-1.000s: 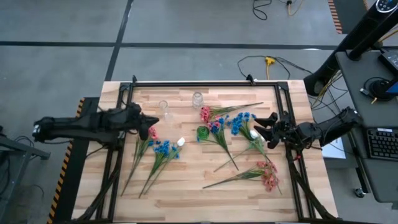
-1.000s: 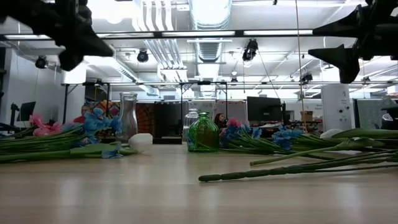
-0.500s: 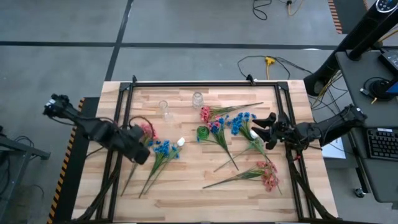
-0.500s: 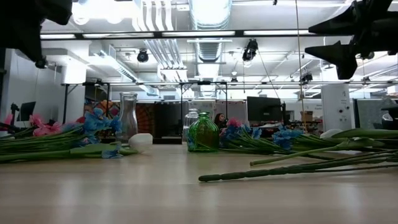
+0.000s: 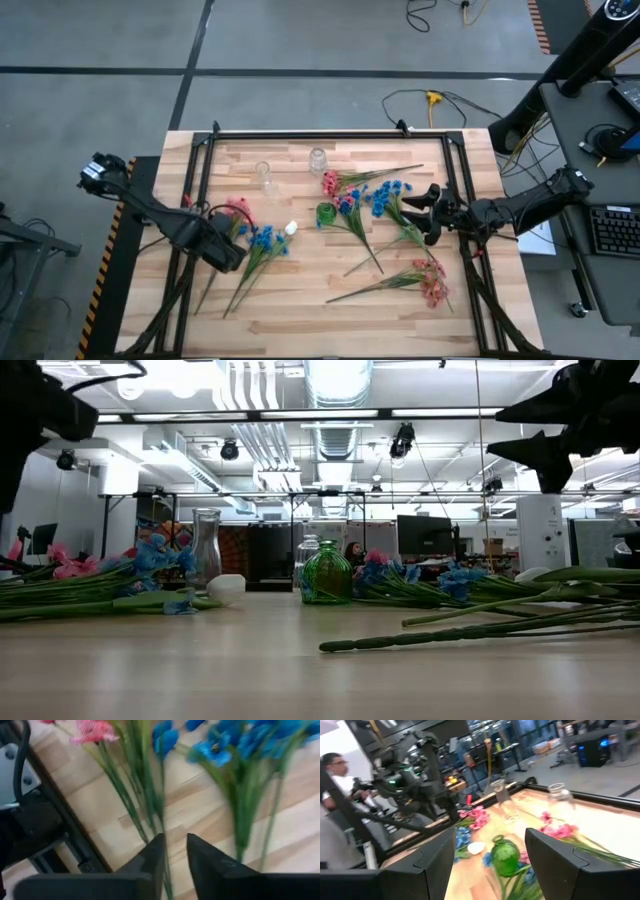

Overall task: Sort flowers into vase by color
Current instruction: Put the middle left pink flowers into the left transparent vase

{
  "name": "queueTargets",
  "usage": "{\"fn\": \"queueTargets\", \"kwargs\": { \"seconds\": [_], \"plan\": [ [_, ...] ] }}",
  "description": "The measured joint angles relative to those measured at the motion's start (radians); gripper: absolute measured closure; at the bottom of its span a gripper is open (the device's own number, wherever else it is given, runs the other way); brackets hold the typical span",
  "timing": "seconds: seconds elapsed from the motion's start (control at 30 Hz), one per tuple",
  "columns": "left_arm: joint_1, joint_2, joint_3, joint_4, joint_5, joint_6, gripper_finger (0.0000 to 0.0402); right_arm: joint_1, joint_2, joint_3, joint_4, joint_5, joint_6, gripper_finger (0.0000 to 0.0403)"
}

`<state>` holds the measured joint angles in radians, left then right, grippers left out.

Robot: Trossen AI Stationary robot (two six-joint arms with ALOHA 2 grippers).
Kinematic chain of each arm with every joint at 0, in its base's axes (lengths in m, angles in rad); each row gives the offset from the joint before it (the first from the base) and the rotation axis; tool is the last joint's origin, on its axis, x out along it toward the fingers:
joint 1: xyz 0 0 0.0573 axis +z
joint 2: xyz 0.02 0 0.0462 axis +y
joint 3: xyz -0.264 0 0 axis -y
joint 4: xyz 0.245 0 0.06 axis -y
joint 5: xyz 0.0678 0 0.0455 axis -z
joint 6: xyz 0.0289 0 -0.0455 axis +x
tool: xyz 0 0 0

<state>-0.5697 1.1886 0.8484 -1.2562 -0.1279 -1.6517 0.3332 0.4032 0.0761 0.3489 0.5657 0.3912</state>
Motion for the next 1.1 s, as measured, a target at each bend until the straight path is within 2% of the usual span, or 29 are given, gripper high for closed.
{"fn": "queueTargets", "kwargs": {
  "seconds": [0.27, 0.37, 0.5, 0.7, 0.93, 1.1],
  "plan": [
    [0.0, 0.075, -0.009, 0.01, 0.023, -0.022, 0.0179, 0.0, 0.0, 0.001, -0.001, -0.051, -0.002, 0.0172],
    [0.0, 0.105, -0.013, 0.016, 0.023, -0.027, 0.0148, 0.0, 0.0, 0.001, -0.002, -0.051, -0.002, 0.0172],
    [0.0, 0.14, -0.046, 0.046, 0.023, -0.051, 0.0141, 0.0, 0.0, 0.001, -0.002, -0.051, -0.002, 0.0172],
    [0.004, 0.159, -0.143, 0.184, 0.026, -0.068, 0.0156, 0.0, 0.0, 0.001, -0.005, -0.051, -0.002, 0.0172],
    [0.004, 0.16, -0.247, 0.224, 0.025, -0.125, 0.0165, 0.0, 0.0, 0.001, -0.005, -0.051, 0.0, 0.0172],
    [0.004, 0.164, -0.286, 0.312, 0.018, -0.123, 0.0167, 0.0, 0.0, 0.002, -0.007, -0.054, 0.001, 0.0172]
  ]
}}
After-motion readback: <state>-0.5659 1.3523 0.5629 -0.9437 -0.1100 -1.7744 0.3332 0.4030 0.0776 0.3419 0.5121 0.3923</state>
